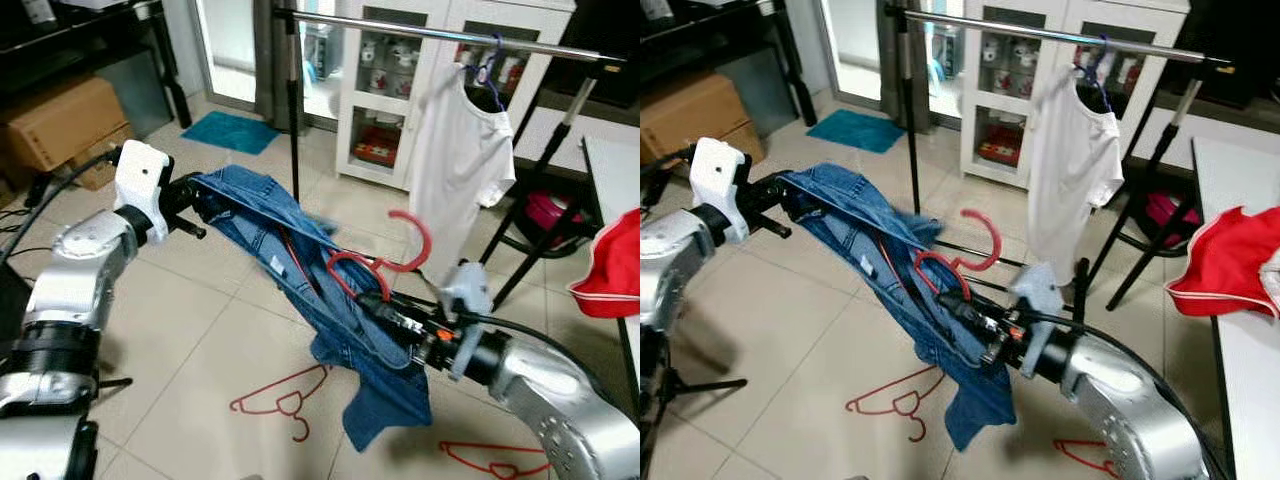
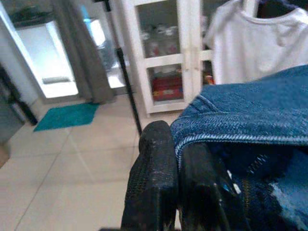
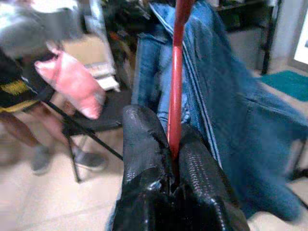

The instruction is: Hang hanger

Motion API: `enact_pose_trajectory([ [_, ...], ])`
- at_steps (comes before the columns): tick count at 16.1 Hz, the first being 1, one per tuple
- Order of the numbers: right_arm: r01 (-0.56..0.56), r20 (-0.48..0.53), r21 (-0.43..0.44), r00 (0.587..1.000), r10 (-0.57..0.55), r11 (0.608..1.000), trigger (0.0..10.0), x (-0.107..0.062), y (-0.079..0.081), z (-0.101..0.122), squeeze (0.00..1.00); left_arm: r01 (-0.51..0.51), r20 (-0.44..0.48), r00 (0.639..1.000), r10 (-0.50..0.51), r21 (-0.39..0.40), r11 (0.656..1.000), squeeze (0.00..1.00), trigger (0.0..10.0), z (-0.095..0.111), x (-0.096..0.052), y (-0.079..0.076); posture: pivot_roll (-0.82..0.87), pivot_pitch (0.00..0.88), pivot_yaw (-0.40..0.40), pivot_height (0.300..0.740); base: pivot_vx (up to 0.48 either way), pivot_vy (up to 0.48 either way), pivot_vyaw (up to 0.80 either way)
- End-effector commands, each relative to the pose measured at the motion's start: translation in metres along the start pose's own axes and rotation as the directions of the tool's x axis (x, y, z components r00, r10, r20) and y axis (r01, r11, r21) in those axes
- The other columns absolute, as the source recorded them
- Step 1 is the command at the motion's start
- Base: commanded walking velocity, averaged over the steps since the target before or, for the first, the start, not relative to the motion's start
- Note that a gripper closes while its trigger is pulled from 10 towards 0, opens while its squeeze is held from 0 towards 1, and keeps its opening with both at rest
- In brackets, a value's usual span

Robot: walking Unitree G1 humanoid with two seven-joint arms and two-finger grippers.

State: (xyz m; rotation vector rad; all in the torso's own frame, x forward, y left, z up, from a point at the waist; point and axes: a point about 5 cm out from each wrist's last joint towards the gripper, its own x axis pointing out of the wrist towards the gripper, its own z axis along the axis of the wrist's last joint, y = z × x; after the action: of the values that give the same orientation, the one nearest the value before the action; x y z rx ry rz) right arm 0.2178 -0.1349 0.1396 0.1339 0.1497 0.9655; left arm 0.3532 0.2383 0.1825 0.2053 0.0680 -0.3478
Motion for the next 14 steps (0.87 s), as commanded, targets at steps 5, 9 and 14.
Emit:
enact_pose_trajectory([
  [5,0.081,-0.249,-0.232,0.958,-0.140,0.969,0.0,-0.013,-0.016,-0.013,0.00,-0.105,0.063,0.992,0.107,-0.029,0.994,0.00,0.0,0.016,0.003,0.017,-0.08,0.000,0.041,0.740,0.000,0.000,0.00],
  [9,0.144,-0.224,-0.383,0.944,-0.243,0.912,0.0,-0.001,-0.033,-0.006,0.00,0.232,0.121,0.967,-0.223,-0.066,0.971,0.00,0.0,0.040,0.018,-0.026,-0.08,0.000,0.034,0.740,0.000,0.000,0.00],
  [14,0.141,-0.005,-0.206,0.989,-0.145,0.968,0.0,-0.011,-0.024,-0.006,0.00,-0.080,0.126,0.984,0.124,-0.309,0.948,0.00,0.0,0.033,0.018,0.020,-0.07,0.000,0.030,0.740,0.000,0.000,0.00],
])
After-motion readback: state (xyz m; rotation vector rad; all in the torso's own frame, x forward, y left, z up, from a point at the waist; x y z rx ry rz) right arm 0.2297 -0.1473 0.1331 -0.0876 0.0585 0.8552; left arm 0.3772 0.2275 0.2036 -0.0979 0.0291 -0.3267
